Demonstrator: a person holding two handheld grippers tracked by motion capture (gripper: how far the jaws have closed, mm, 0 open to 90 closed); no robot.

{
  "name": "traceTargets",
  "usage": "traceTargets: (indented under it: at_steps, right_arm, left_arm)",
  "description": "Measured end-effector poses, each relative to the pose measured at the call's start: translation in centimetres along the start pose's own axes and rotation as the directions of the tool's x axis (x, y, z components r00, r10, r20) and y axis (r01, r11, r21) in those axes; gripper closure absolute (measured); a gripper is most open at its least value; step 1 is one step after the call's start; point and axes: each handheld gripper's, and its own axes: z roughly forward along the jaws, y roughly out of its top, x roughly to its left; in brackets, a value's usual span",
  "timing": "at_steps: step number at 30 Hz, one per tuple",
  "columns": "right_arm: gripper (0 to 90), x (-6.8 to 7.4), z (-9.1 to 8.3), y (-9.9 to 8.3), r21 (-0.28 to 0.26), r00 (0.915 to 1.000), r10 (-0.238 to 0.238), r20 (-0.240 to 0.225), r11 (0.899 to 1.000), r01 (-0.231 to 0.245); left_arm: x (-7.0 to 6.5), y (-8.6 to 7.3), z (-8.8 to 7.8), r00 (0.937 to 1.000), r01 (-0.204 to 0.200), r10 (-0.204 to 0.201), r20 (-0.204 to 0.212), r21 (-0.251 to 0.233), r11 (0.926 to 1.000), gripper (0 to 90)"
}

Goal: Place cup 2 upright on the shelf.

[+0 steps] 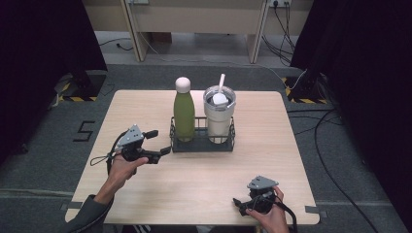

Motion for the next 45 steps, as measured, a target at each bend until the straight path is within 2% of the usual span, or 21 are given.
traceTargets:
  at_steps: [12,24,36,45]
  right_arm:
    - [0.5,0.0,0.0,0.0,0.0,1.0,0.0,0.0,1.0,0.0]
    - [0.5,0.0,0.0,0.0,0.0,1.0,0.0,0.0,1.0,0.0]
    - [0.5,0.0,0.0,0.0,0.0,1.0,0.0,0.0,1.0,0.0]
    - [0.5,0.0,0.0,0.0,0.0,1.0,0.0,0.0,1.0,0.0]
  left_arm:
    - [-1.1,-1.9,-1.6,0.9999,0.002,-0.002,0.011,0.016,0.9999,14.9]
    - [-1.6,-3.7,-2.2,0.9999,0.014,-0.014,0.007,0.038,0.9992,14.8]
    - [-1.8,-5.8,-2.8,0.9994,0.031,-0.032,0.01,0.076,0.9966,14.9]
    - [-1.8,-7.3,-3.1,0.9996,0.027,-0.027,-0.005,0.115,0.993,14.9]
